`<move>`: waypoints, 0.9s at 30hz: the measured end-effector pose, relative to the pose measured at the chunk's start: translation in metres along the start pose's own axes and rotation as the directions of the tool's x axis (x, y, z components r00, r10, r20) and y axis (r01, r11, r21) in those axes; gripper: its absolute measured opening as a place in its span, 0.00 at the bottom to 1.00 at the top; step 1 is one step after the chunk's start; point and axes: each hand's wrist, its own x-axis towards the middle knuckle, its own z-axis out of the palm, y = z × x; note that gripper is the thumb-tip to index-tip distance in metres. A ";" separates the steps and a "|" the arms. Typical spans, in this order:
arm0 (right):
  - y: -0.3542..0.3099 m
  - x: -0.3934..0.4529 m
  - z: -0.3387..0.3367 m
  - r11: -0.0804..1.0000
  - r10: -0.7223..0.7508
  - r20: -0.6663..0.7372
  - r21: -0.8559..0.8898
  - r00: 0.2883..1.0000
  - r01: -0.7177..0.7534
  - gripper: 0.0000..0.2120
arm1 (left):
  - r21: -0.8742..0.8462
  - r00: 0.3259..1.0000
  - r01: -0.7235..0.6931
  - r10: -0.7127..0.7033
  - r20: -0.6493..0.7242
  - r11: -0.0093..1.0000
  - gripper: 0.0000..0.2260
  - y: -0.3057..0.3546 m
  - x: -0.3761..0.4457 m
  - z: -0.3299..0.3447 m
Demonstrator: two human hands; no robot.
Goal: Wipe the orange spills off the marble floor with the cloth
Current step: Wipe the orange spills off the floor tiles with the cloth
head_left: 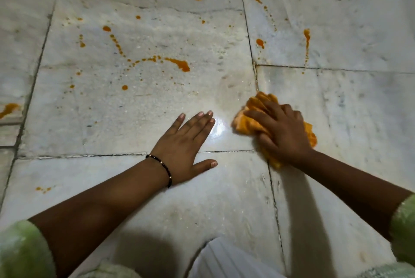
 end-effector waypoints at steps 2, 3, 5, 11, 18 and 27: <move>0.020 0.013 0.000 0.982 0.184 -0.035 -0.035 0.982 -0.185 0.28 | -0.004 0.999 0.029 -0.029 -0.023 1.000 0.36 -0.004 -0.013 0.001; 0.026 0.030 0.001 0.948 0.311 -0.062 -0.053 0.949 -0.314 0.28 | -0.006 0.999 0.042 -0.042 -0.030 0.999 0.36 -0.006 -0.019 0.003; 0.031 0.078 -0.001 0.834 0.551 -0.081 0.013 0.830 -0.552 0.27 | 0.004 0.998 0.050 -0.049 -0.026 0.999 0.35 -0.008 -0.027 0.003; -0.012 0.115 -0.013 0.947 0.294 0.041 0.124 0.955 -0.296 0.27 | 0.003 0.999 0.037 -0.037 -0.009 0.999 0.35 -0.009 -0.027 0.002; 0.033 0.082 -0.012 0.884 0.467 -0.094 0.080 0.879 -0.461 0.30 | -0.015 0.996 0.039 -0.040 -0.076 0.999 0.35 -0.006 -0.027 0.008; -0.046 0.081 -0.042 0.962 0.245 0.317 0.037 0.916 -0.270 0.32 | -0.013 0.999 0.037 -0.037 0.011 0.999 0.35 -0.005 -0.027 0.001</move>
